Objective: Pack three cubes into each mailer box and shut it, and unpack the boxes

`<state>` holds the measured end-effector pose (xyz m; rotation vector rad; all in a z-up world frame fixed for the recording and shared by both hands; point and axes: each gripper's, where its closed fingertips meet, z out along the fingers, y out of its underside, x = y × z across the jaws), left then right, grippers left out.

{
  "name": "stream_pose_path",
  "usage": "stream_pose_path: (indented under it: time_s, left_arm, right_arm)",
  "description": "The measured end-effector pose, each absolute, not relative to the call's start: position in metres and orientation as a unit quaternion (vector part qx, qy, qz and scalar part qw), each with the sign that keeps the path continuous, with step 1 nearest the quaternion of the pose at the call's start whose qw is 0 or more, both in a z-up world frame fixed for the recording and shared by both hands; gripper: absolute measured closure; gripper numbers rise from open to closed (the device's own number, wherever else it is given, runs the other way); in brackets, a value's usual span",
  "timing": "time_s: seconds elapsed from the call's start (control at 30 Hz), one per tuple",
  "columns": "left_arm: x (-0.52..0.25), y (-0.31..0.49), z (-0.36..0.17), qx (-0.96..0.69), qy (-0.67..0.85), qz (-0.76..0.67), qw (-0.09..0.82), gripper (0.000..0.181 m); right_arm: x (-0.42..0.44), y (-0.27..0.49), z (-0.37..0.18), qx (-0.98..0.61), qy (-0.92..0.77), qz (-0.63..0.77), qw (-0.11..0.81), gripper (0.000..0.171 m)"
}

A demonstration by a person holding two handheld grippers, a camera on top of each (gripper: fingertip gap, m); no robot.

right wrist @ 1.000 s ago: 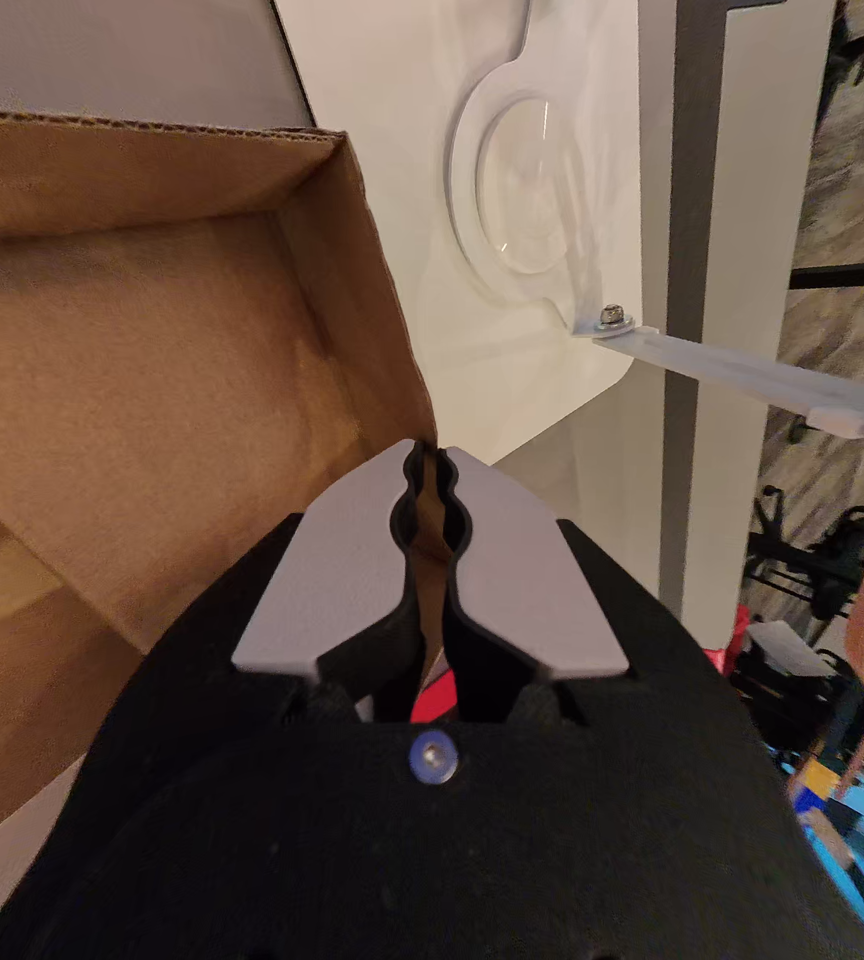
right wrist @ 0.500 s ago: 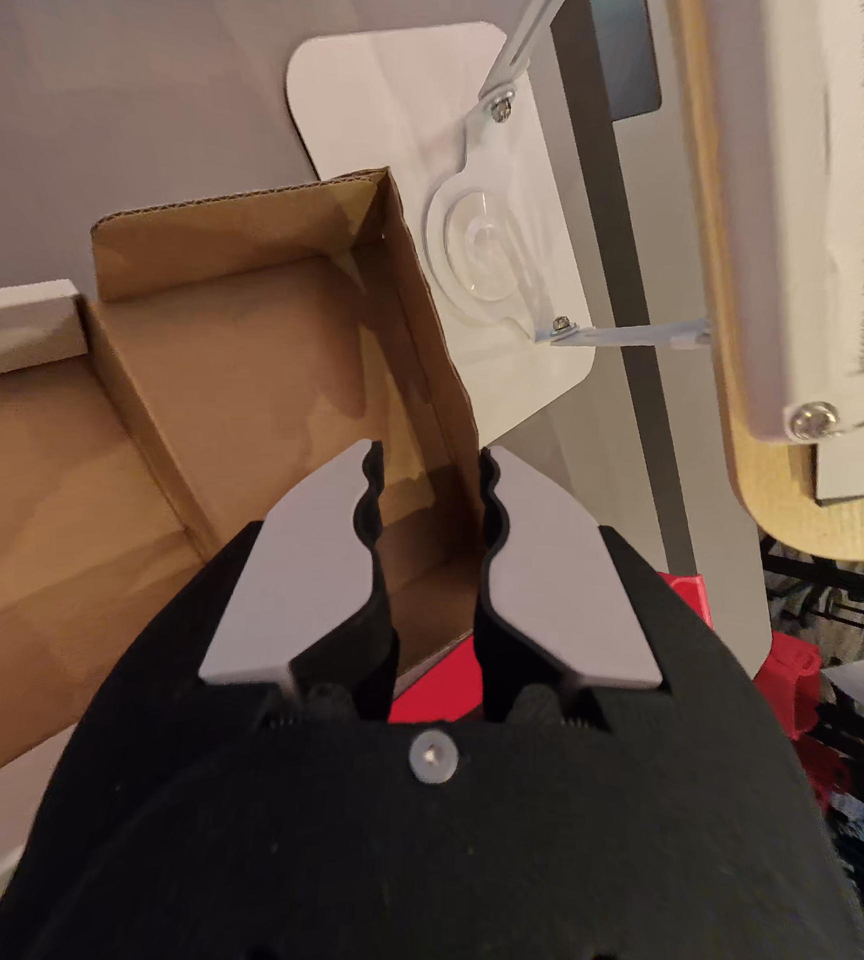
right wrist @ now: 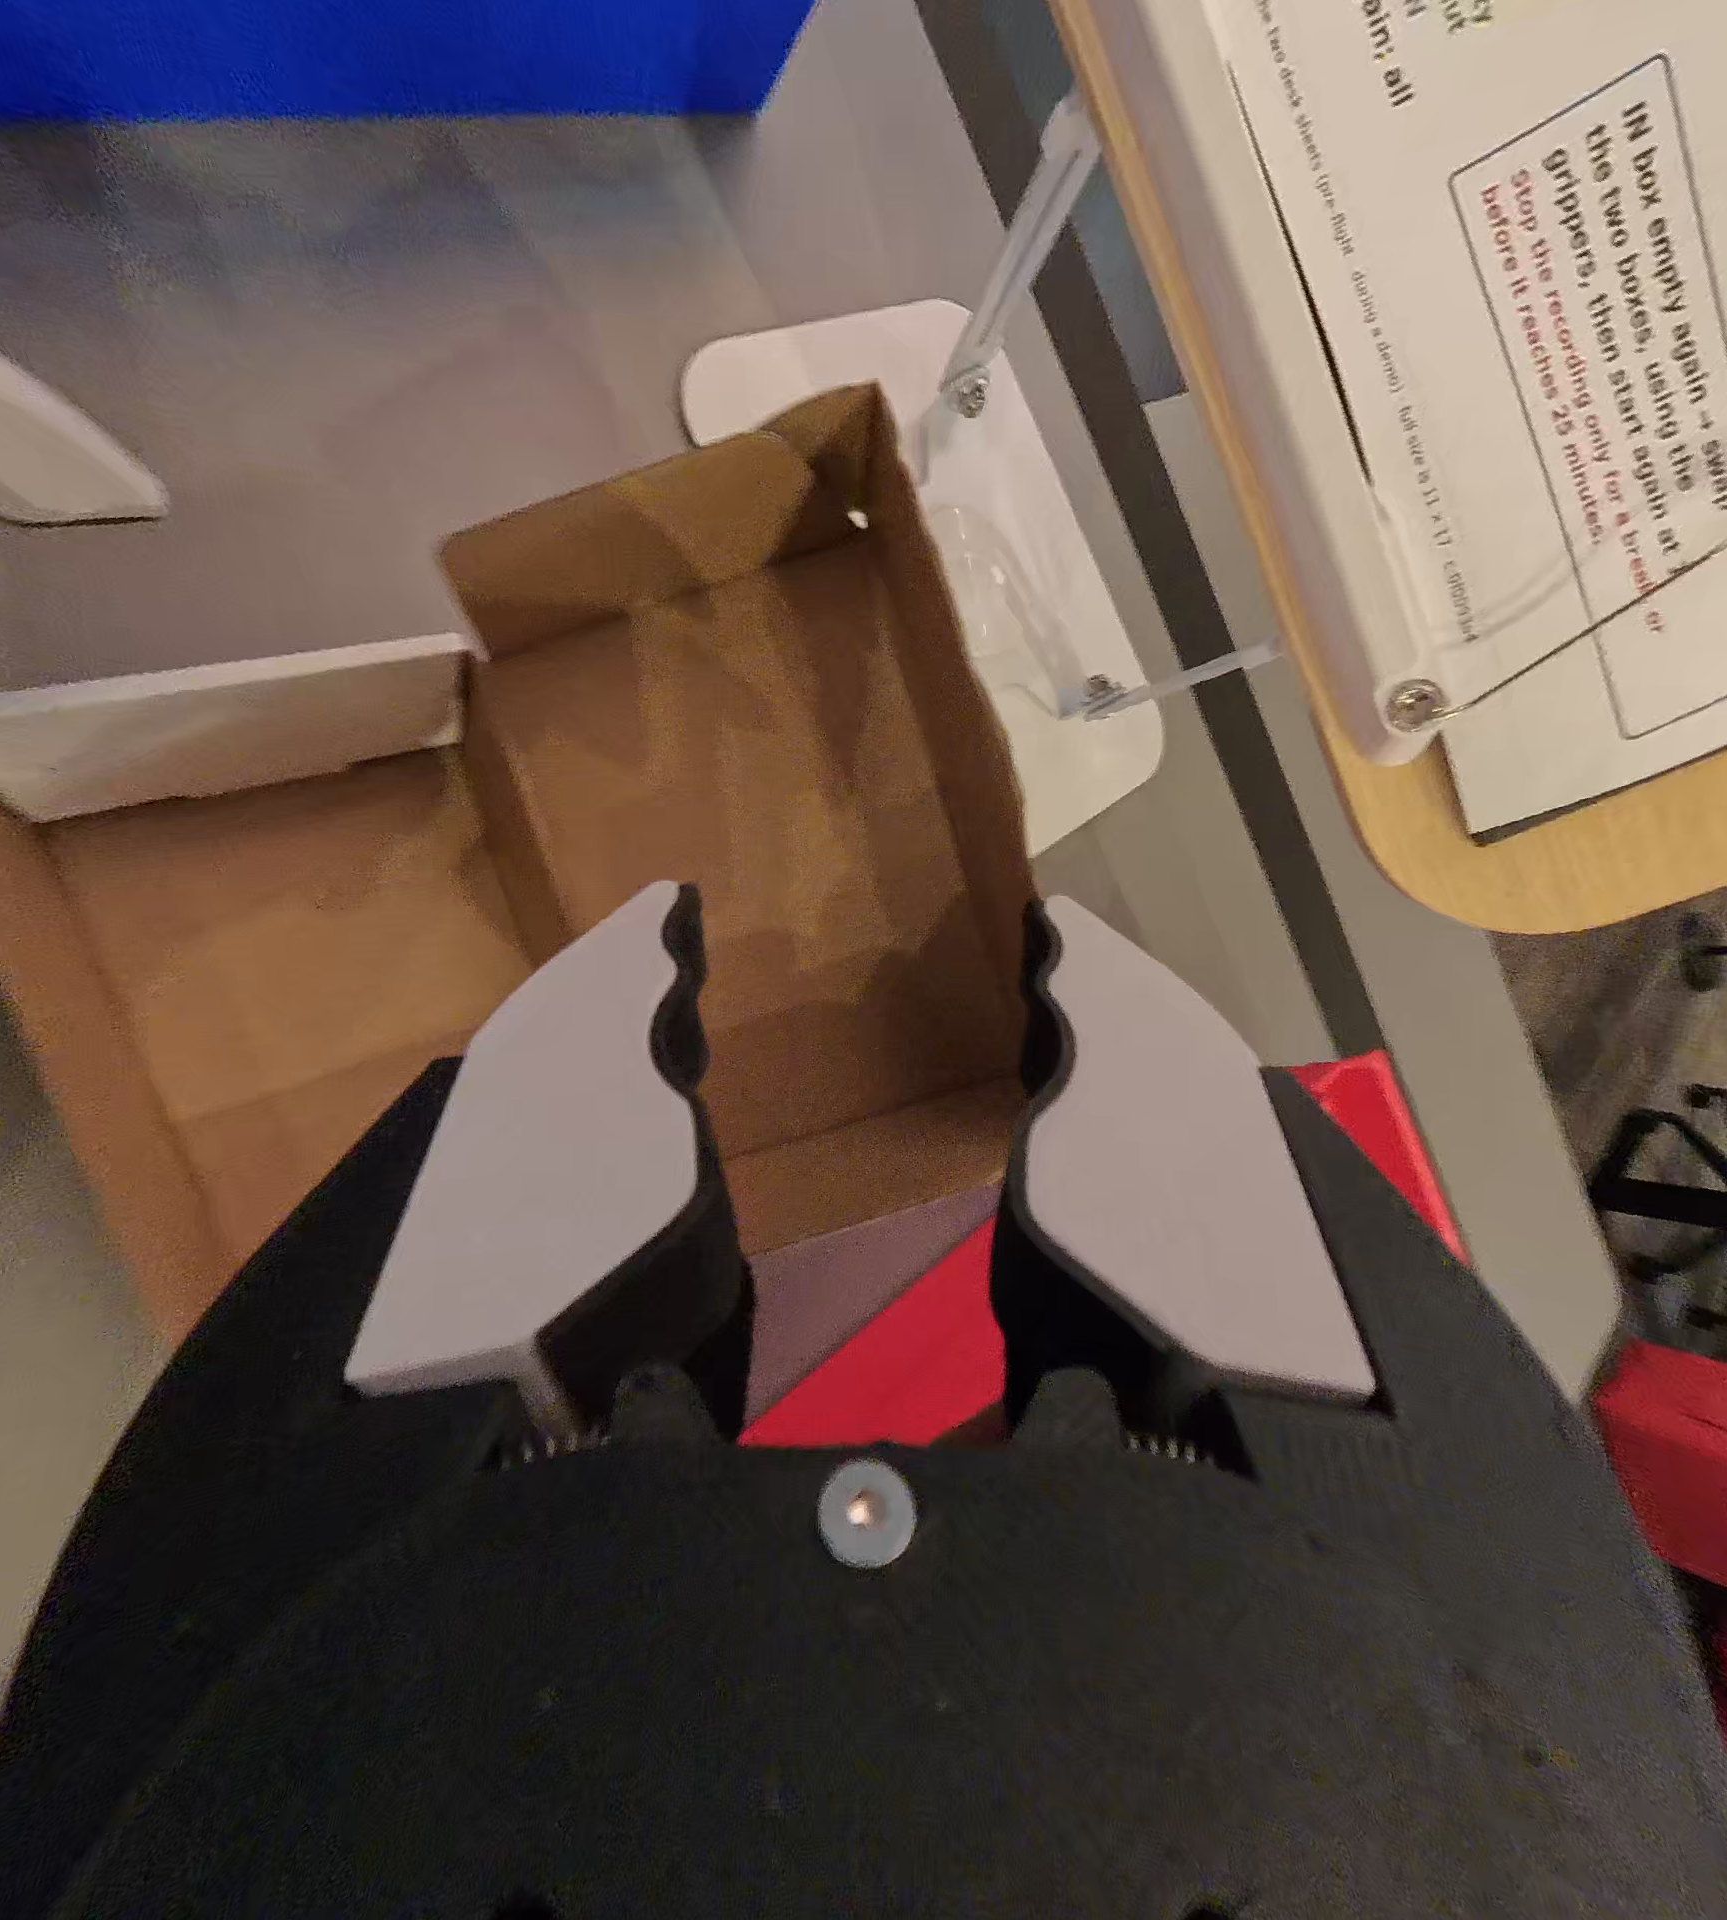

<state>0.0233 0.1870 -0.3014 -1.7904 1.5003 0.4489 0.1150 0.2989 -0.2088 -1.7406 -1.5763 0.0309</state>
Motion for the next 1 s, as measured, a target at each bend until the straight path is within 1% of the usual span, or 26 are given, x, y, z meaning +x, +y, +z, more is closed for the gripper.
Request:
stream_pose_path:
  time_s: [0.07, 0.2, 0.3, 0.37, 0.4, 0.5, 0.6, 0.73, 0.83, 0.93, 1.0]
  left_arm:
    - [0.02, 0.186, -0.293, -0.705, 0.574, 0.163, 0.383, 0.105]
    - [-0.011, 0.188, -0.264, -0.732, 0.525, 0.159, 0.403, 0.105]
    - [-0.075, 0.195, -0.238, -0.775, 0.456, 0.179, 0.399, 0.11]
    - [-0.127, 0.199, -0.23, -0.805, 0.42, 0.184, 0.375, 0.117]
    - [-0.152, 0.2, -0.229, -0.817, 0.412, 0.185, 0.36, 0.117]
    - [-0.221, 0.206, -0.239, -0.837, 0.418, 0.199, 0.29, 0.118]
    - [-0.261, 0.21, -0.263, -0.839, 0.459, 0.201, 0.214, 0.116]
    - [-0.283, 0.217, -0.296, -0.831, 0.508, 0.187, 0.132, 0.109]
    - [-0.288, 0.217, -0.316, -0.833, 0.524, 0.163, 0.076, 0.109]
    - [-0.29, 0.215, -0.329, -0.831, 0.534, 0.151, 0.028, 0.119]
    - [-0.293, 0.215, -0.335, -0.829, 0.538, 0.15, 0.004, 0.123]
  right_arm:
    - [0.121, 0.29, -0.203, -0.687, -0.61, 0.02, 0.394, 0.107]
    - [0.135, 0.27, -0.196, -0.687, -0.593, 0.025, 0.419, 0.107]
    - [0.15, 0.257, -0.202, -0.702, -0.573, 0.034, 0.422, 0.11]
    - [0.155, 0.251, -0.212, -0.721, -0.553, 0.054, 0.415, 0.111]
    - [0.158, 0.249, -0.218, -0.727, -0.546, 0.057, 0.412, 0.112]
    - [0.166, 0.247, -0.237, -0.743, -0.535, 0.056, 0.398, 0.113]
    - [0.164, 0.244, -0.246, -0.747, -0.532, 0.064, 0.395, 0.114]
    - [0.162, 0.241, -0.253, -0.75, -0.53, 0.073, 0.39, 0.114]
    - [0.162, 0.241, -0.26, -0.753, -0.53, 0.077, 0.381, 0.115]
    - [0.162, 0.24, -0.266, -0.754, -0.532, 0.083, 0.375, 0.115]
    - [0.162, 0.241, -0.267, -0.755, -0.531, 0.085, 0.374, 0.114]
